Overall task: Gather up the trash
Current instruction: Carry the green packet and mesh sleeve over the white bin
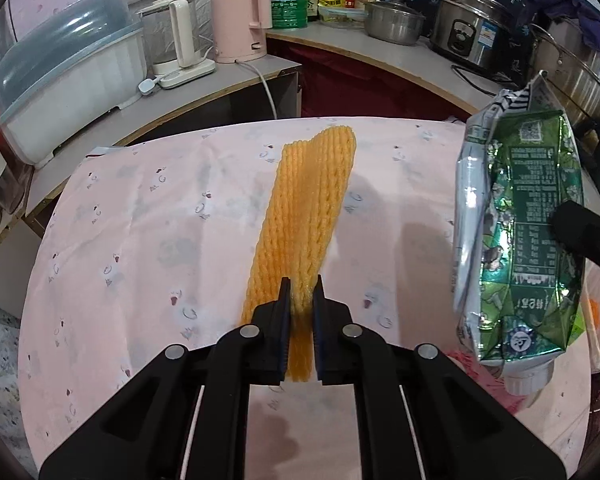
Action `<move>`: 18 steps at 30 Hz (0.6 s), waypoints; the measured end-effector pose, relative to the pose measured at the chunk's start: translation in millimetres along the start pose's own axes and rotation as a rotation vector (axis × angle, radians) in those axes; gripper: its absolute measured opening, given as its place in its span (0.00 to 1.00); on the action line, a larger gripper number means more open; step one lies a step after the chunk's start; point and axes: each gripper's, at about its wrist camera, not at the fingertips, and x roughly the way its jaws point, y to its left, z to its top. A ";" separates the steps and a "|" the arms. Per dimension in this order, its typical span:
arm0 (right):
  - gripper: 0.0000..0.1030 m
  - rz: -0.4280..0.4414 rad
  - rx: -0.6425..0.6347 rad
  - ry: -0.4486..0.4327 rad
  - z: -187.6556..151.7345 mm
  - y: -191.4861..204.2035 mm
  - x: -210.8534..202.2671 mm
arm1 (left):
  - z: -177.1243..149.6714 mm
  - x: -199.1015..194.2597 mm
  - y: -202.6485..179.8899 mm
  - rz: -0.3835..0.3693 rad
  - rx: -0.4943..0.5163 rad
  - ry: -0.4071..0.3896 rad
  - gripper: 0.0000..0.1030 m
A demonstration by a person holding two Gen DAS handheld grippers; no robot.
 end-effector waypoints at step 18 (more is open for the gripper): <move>0.16 -0.075 0.105 -0.153 -16.8 -85.0 -124.2 | -25.3 -84.6 -134.0 -0.098 0.108 -0.059 0.09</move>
